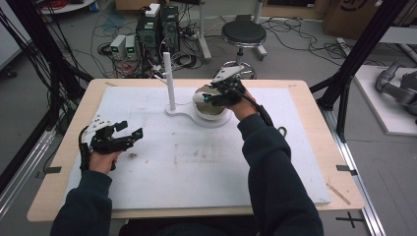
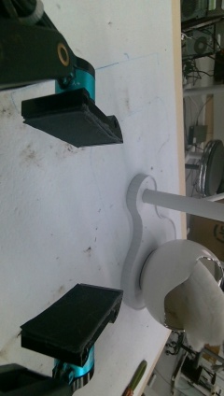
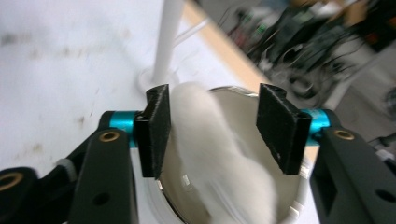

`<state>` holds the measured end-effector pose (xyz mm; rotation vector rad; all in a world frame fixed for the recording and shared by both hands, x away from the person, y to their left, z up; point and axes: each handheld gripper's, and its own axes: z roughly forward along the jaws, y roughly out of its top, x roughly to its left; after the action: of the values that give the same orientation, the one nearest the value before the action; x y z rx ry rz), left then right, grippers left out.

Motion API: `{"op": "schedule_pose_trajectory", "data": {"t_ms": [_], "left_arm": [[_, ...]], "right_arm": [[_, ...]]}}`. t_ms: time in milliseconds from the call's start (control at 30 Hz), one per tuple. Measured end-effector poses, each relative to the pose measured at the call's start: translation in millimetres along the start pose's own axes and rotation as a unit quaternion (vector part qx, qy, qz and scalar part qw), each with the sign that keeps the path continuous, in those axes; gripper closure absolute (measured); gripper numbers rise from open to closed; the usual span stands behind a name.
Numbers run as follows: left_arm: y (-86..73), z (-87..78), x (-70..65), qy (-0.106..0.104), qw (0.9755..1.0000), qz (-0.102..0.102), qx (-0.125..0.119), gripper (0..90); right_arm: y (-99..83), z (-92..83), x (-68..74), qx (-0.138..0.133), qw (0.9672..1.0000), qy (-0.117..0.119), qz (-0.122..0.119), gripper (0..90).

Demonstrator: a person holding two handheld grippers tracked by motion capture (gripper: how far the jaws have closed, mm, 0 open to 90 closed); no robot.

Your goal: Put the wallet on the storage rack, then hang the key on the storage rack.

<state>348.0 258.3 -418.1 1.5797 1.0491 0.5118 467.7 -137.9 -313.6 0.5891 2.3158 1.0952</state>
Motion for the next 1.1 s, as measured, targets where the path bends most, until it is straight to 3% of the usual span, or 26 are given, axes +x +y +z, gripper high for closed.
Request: {"op": "schedule_pose_trajectory", "data": {"t_ms": [100,200,300,367,533,567,800,967,1100], "left_arm": [[1.1,-1.9,0.4,0.021,0.9998,0.002,-0.007,16.3],[1.4,-2.8,0.8,0.022,0.9997,0.001,-0.012,14.9],[1.1,-2.0,0.4,0.018,0.9998,0.004,-0.010,14.9],[0.7,-1.5,-0.3,0.013,0.9999,0.004,-0.005,15.1],[0.6,-1.7,-2.5,0.007,0.9999,0.008,0.000,15.1],[0.5,-1.6,-2.8,0.006,1.0000,0.007,0.000,15.1],[-2.0,-0.5,-2.6,0.009,1.0000,0.002,0.002,15.4],[-4.0,-0.3,-3.1,0.011,0.9999,-0.001,0.004,15.4],[-4.6,0.2,-1.9,0.011,0.9999,-0.003,0.005,15.4]], "right_arm": [[-15.4,-28.4,-9.6,-0.027,0.9987,-0.012,0.041,35.9],[-36.5,-54.6,-17.8,-0.038,0.9949,-0.023,0.091,29.4],[-62.2,-76.6,-21.0,-0.017,0.9904,-0.021,0.136,25.0],[-77.8,-85.8,-17.9,-0.007,0.9897,-0.031,0.140,24.7],[-122.7,-102.1,-3.5,-0.017,0.9853,-0.041,0.165,24.6],[-138.2,-105.5,1.2,-0.014,0.9827,-0.046,0.179,24.6],[-169.7,-105.0,6.9,0.005,0.9771,-0.063,0.203,22.7],[-173.7,-106.3,8.1,0.017,0.9780,-0.068,0.196,22.0],[-177.2,-109.3,3.5,0.013,0.9741,-0.085,0.209,21.9]]}}
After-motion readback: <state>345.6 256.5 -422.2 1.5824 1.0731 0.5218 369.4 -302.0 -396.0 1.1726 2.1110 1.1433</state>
